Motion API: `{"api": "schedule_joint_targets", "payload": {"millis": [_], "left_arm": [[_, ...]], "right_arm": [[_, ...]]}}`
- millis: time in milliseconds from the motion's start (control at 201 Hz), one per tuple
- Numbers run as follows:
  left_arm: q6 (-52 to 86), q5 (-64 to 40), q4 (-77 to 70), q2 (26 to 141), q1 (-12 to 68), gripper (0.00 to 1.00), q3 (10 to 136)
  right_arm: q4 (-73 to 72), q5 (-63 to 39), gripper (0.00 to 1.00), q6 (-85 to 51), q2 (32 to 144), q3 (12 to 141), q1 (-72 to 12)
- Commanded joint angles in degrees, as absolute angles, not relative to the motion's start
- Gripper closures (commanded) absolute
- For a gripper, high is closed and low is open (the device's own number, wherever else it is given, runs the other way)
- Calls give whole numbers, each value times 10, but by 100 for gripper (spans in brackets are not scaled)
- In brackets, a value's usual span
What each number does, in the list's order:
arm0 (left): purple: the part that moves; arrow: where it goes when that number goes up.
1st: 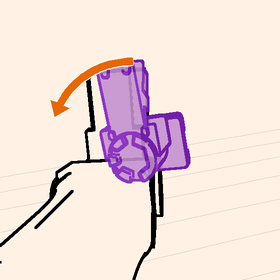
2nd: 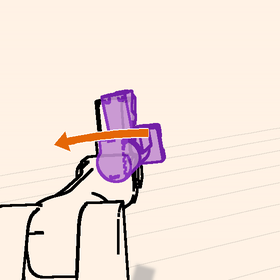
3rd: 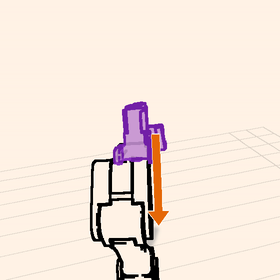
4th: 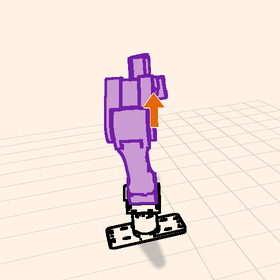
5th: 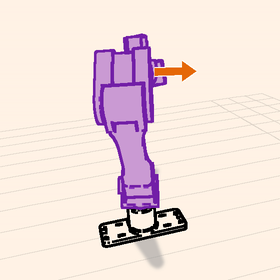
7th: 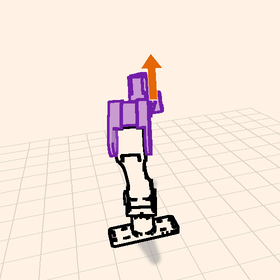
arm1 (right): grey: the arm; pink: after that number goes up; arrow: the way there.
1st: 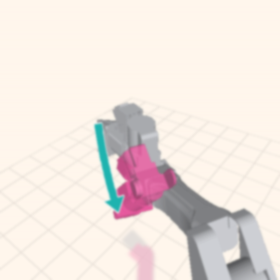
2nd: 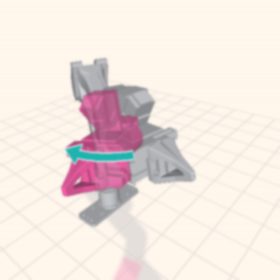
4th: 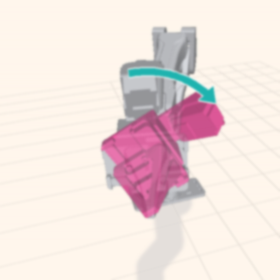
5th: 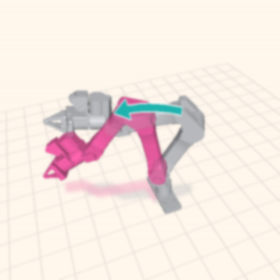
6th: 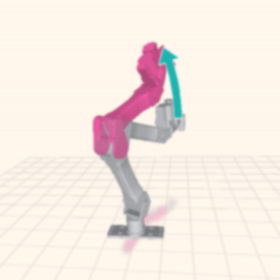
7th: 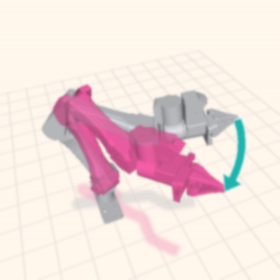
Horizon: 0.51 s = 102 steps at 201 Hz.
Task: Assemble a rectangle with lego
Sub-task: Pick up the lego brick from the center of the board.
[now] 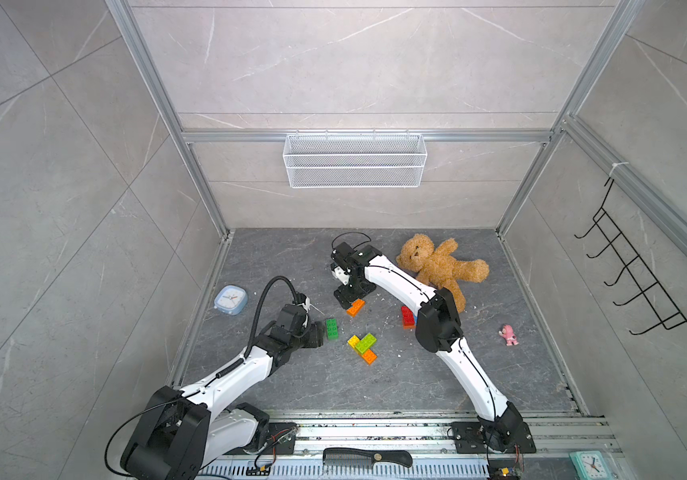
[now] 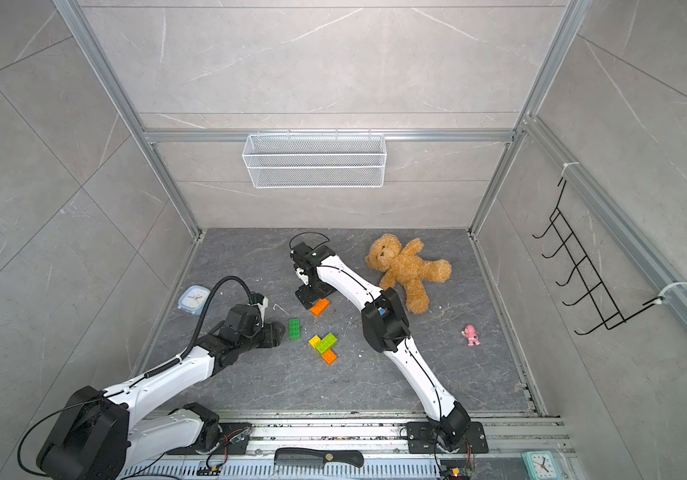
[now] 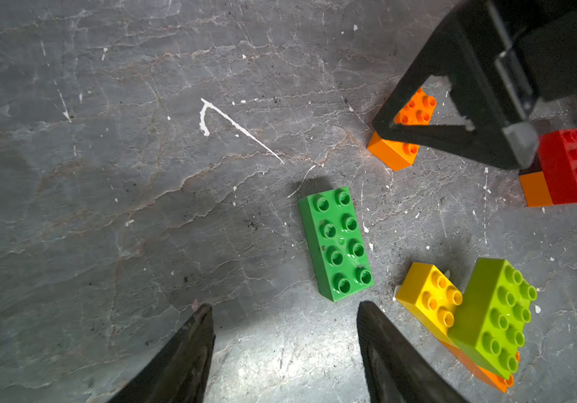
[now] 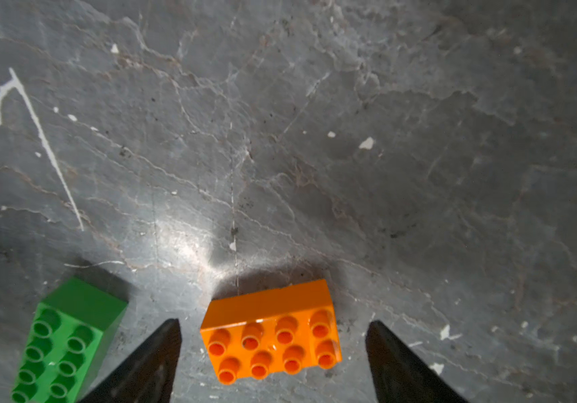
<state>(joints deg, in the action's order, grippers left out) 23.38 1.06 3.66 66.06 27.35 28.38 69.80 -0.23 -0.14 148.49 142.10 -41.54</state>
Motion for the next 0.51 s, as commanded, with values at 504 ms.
{"api": "schedule_joint_targets", "payload": {"millis": [504], "left_arm": [[217,15,2,673,274,33,291]], "right_arm": [[744,0,31,-1,1502,1430,-423]]}}
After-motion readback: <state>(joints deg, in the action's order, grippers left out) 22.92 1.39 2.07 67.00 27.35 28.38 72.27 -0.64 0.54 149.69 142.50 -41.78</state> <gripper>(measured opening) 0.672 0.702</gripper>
